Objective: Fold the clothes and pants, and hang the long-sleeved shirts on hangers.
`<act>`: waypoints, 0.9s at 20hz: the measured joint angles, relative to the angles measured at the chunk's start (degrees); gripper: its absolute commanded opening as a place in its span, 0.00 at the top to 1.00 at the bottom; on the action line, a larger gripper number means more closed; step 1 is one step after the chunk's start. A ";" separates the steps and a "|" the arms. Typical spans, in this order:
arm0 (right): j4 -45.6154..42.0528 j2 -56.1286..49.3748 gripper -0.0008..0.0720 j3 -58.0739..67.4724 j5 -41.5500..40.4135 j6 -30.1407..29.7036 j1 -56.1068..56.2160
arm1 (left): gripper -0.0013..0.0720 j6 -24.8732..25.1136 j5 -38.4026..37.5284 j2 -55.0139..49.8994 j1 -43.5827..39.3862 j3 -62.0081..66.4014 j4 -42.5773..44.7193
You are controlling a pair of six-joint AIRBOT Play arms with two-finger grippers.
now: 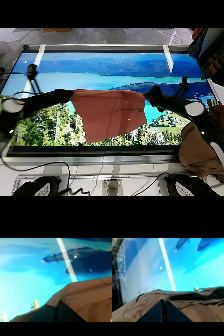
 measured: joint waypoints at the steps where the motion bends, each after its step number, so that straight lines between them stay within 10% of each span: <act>1: -0.87 -1.44 0.97 0.07 -1.49 0.11 -0.04 | 0.98 0.24 1.44 -1.75 -1.64 0.48 -0.13; 18: -32.65 -4.98 0.96 0.17 31.67 -9.03 -0.07 | 0.97 -21.62 -27.54 -8.17 -9.94 -2.58 20.81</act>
